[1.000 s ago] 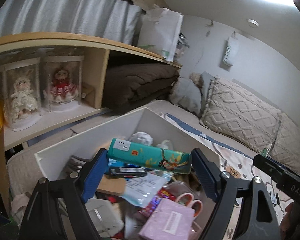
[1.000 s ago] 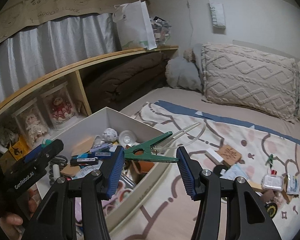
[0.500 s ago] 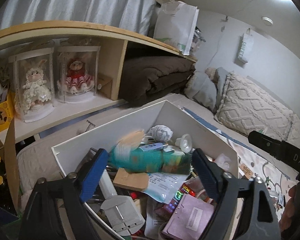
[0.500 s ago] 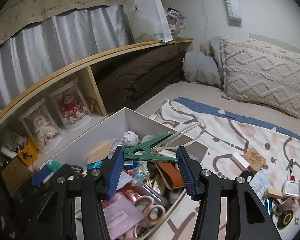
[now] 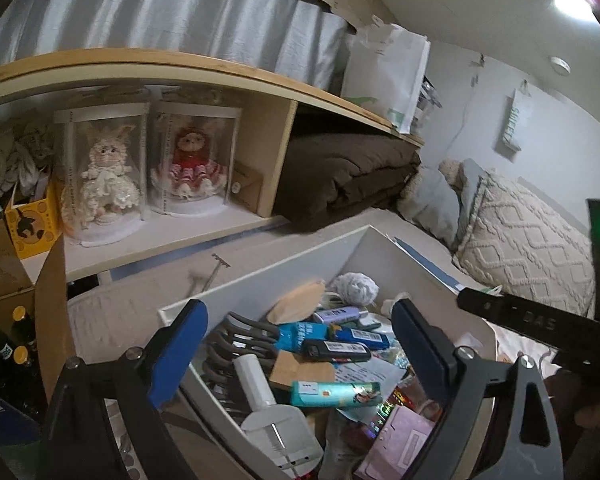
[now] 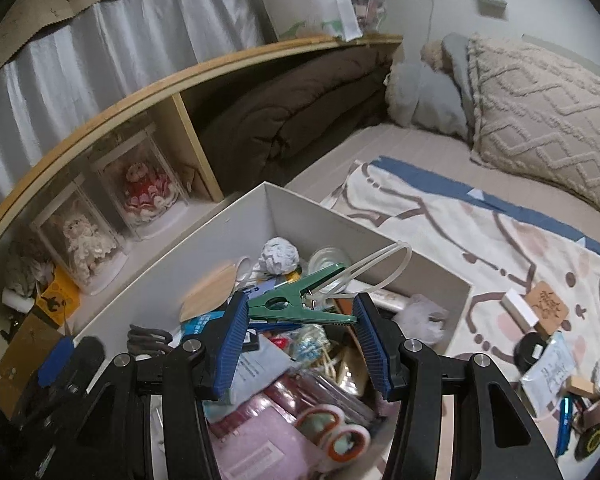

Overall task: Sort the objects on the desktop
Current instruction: 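Lower the teal tube into the box with the left gripper while the right carries the clothespin, then open the right gripper to drop the green clothespin into the box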

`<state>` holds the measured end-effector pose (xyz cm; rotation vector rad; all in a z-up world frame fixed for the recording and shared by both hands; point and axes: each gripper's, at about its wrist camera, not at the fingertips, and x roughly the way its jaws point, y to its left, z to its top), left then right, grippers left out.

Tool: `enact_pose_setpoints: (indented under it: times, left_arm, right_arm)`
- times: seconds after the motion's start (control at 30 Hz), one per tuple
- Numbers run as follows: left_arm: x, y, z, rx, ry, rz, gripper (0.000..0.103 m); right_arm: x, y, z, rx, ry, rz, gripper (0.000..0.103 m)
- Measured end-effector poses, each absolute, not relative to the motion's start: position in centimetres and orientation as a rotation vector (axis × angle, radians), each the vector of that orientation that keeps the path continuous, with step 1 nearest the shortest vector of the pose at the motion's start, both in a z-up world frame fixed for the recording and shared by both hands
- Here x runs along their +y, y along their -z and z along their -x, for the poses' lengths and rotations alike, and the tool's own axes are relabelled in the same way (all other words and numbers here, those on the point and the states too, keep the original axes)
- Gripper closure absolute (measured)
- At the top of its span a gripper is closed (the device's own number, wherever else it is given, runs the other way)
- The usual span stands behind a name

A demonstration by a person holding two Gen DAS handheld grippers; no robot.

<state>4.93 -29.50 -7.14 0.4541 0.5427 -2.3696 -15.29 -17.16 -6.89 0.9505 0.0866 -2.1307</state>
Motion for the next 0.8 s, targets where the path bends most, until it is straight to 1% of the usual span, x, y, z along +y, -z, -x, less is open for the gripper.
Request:
enact_pose_setpoints:
  times: [0.33, 0.37, 0.4, 0.43, 0.47, 0.57, 0.8]
  left_arm:
    - [-30.9, 7.4, -6.0, 0.594, 2.344, -0.425, 0.009]
    - [-31.0, 7.4, -6.0, 0.596, 2.343, -0.425, 0.009]
    - [-31.0, 7.4, -6.0, 0.594, 2.340, -0.424, 0.009]
    - [-31.1, 7.4, -6.1, 0.589, 2.337, -0.424, 0.009]
    - [-31.1, 7.4, -6.2, 0.584, 2.335, -0.424, 0.009]
    - [-31.1, 7.4, -6.3, 0.584, 2.331, -0.421, 0.009]
    - [-30.6, 7.3, -6.0, 0.549, 2.356, -0.440, 0.009]
  right_arm:
    - [-20.8, 8.6, 17.3, 0.022, 2.040, -1.042, 0.049]
    - [-20.9, 8.8, 17.4, 0.010, 2.043, -1.044, 0.040]
    - [-20.9, 8.9, 17.5, -0.002, 2.049, -1.051, 0.028]
    - [-20.8, 9.1, 17.6, -0.014, 2.058, -1.059, 0.002]
    - [-20.7, 9.2, 17.7, -0.029, 2.065, -1.061, 0.000]
    - [-20.3, 9.6, 18.1, -0.056, 2.062, -1.072, 0.000]
    - [-19.0, 9.3, 17.9, -0.041, 2.086, -1.066, 0.000]
